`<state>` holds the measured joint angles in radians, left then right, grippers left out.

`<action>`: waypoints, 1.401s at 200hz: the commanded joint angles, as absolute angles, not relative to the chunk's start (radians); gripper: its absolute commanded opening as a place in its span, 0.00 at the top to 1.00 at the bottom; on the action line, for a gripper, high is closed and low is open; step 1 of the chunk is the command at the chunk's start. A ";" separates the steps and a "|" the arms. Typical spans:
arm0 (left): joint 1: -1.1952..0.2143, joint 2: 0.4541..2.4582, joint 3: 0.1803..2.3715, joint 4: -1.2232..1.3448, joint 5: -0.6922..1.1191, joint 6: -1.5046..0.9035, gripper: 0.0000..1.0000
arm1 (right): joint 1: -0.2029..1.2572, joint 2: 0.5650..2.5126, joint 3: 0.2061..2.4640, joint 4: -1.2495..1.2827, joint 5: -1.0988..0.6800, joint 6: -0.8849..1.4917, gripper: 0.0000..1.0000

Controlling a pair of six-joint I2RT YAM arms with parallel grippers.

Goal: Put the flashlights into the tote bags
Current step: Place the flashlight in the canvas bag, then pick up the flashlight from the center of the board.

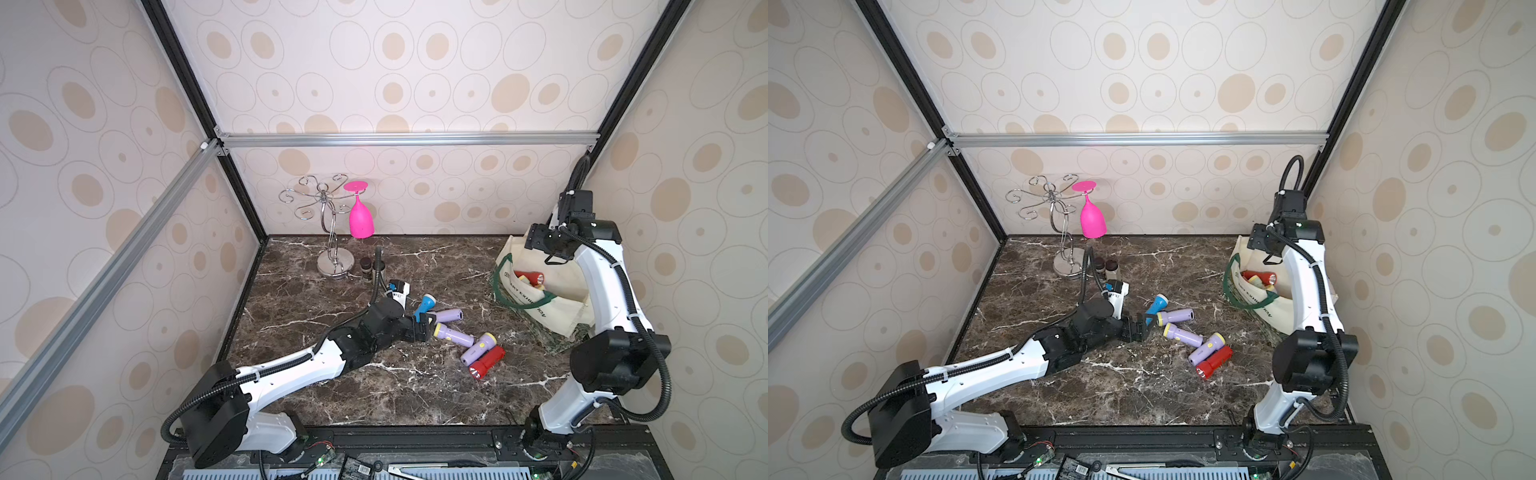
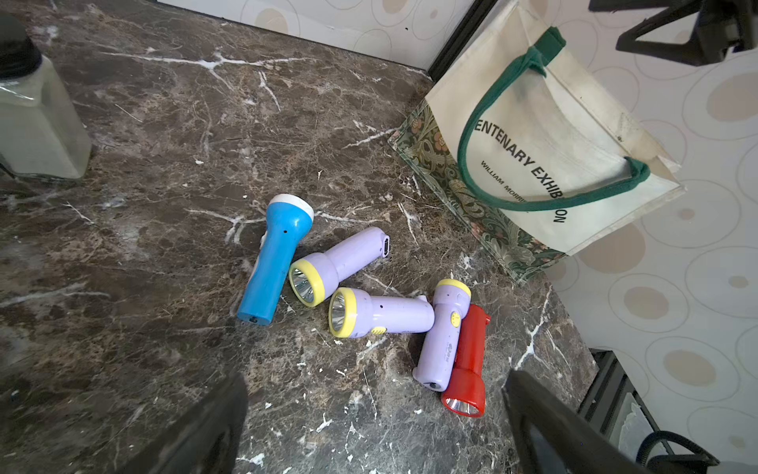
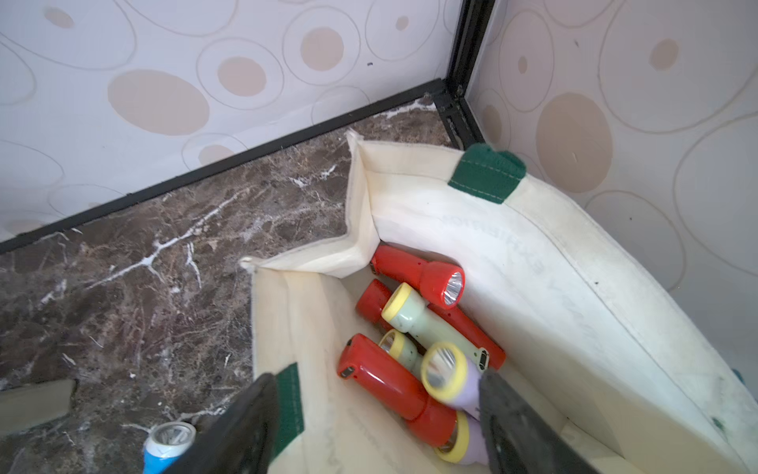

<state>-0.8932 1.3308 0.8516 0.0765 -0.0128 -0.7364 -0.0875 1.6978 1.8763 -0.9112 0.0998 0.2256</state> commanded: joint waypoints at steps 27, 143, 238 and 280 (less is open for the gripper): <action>-0.821 1.422 0.931 -0.021 0.071 -0.723 0.07 | 0.055 1.644 1.975 -0.938 0.149 0.238 0.09; -0.772 1.755 1.159 -0.098 0.021 -0.522 0.40 | 0.422 1.373 1.635 -1.050 0.028 0.307 0.09; -0.768 1.965 1.296 -0.119 0.028 -0.491 0.36 | 0.481 1.243 1.350 -0.930 -0.133 0.380 0.09; -0.767 2.003 1.309 -0.132 0.023 -0.492 0.42 | 0.485 1.227 1.350 -0.914 -0.128 0.377 0.09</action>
<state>-0.7742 1.9804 1.2888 -0.0914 0.0418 -0.5152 0.4778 1.2514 1.3552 -0.9394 -0.1184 0.3664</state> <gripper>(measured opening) 0.593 0.910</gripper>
